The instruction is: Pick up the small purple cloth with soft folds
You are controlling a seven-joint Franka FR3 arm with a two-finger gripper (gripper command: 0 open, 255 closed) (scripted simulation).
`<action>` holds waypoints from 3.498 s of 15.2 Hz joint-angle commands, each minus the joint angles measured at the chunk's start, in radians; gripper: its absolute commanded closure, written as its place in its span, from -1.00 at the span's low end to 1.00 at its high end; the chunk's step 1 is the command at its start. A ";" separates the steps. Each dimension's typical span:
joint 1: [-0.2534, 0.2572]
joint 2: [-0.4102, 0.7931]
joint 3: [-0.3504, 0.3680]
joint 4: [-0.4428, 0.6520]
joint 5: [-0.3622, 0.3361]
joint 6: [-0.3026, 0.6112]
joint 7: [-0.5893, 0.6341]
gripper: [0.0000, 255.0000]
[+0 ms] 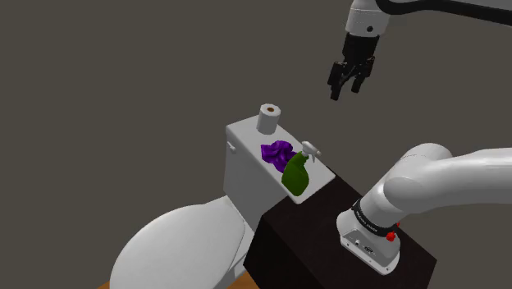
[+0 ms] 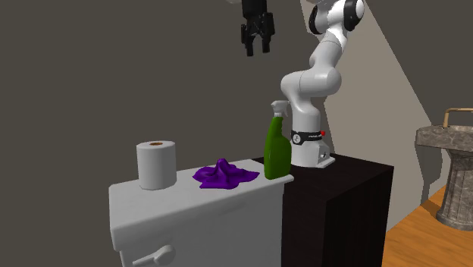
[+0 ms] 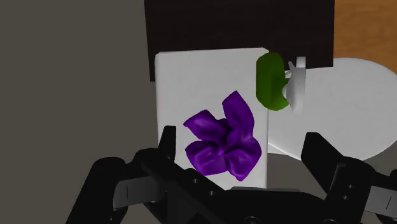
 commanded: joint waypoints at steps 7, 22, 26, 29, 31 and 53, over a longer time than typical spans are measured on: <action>0.037 -0.029 -0.052 -0.219 -0.066 0.224 -0.164 -1.00; 0.062 0.276 -0.216 -0.548 -0.286 0.963 -0.523 -1.00; 0.053 0.480 -0.251 -0.556 -0.363 1.205 -0.594 -1.00; 0.043 0.596 -0.260 -0.544 -0.407 1.326 -0.620 -1.00; 0.036 0.639 -0.258 -0.542 -0.427 1.367 -0.601 -1.00; 0.031 0.652 -0.255 -0.541 -0.433 1.378 -0.595 1.00</action>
